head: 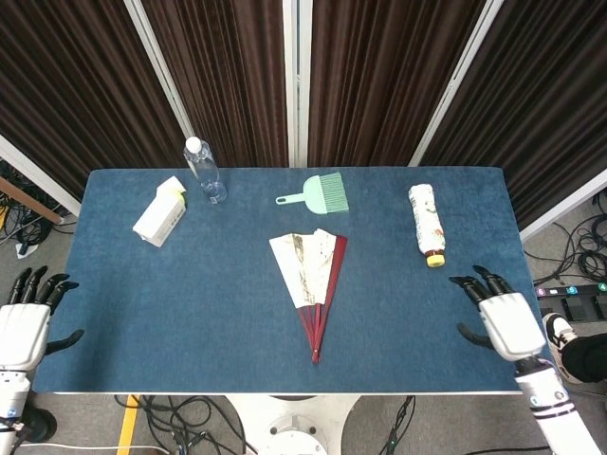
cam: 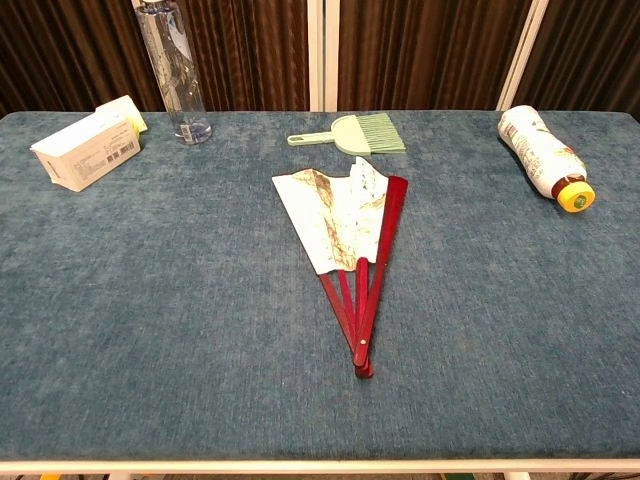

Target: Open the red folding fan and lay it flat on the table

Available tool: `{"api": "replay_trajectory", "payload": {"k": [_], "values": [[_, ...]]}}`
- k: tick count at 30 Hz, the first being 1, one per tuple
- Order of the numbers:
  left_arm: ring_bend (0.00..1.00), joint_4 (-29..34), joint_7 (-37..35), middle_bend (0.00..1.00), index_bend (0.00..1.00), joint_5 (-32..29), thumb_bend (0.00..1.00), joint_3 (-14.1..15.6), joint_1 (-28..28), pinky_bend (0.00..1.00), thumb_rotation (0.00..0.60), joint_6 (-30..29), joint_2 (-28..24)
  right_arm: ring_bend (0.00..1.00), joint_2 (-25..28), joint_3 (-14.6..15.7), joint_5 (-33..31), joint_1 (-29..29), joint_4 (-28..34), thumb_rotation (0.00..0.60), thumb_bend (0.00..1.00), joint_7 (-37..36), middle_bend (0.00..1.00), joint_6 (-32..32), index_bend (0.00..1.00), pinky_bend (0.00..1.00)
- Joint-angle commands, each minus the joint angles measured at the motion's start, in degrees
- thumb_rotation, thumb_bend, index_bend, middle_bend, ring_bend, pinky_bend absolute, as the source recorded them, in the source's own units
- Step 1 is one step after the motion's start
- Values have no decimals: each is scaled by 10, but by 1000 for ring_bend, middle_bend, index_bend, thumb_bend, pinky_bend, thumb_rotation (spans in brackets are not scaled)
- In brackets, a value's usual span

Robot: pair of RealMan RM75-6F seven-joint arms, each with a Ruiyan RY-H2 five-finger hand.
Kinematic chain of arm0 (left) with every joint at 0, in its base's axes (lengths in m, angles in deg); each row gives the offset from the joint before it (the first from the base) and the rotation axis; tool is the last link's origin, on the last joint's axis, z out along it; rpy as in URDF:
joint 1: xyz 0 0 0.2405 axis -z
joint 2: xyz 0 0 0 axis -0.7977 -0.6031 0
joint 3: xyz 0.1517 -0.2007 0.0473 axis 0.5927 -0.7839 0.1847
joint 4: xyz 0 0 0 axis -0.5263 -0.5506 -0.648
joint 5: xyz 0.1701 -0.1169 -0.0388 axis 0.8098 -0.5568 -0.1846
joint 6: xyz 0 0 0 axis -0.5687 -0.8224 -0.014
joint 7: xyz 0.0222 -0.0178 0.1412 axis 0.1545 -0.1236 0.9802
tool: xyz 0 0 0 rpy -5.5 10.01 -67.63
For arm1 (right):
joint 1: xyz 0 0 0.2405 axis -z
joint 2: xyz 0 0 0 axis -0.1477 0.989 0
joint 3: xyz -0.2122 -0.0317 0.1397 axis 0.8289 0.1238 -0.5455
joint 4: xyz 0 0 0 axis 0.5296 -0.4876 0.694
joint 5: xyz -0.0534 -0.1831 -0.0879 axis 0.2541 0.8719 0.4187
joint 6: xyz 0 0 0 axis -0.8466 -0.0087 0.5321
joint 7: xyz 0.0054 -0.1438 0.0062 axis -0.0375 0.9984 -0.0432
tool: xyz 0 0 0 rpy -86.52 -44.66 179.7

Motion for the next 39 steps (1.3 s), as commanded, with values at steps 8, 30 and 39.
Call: {"api": "replay_trajectory", "payload": {"k": [8,30,39], "values": [[52,-2,-8,182,264,0,0,1,0,22,600,2,-5,96,-189,-35,10,-204,-164,600,133,0,278,-221,266,186],[52,-11,-37,182,264,-6,0,-2,9,22,600,18,-4,96,-479,-12,30,-293,-535,600,155,-79,311,-143,379,100],[52,-18,-51,182,264,-9,0,-2,12,22,600,24,-2,103,-529,14,39,-302,-617,600,241,-101,337,-122,426,100]]}}
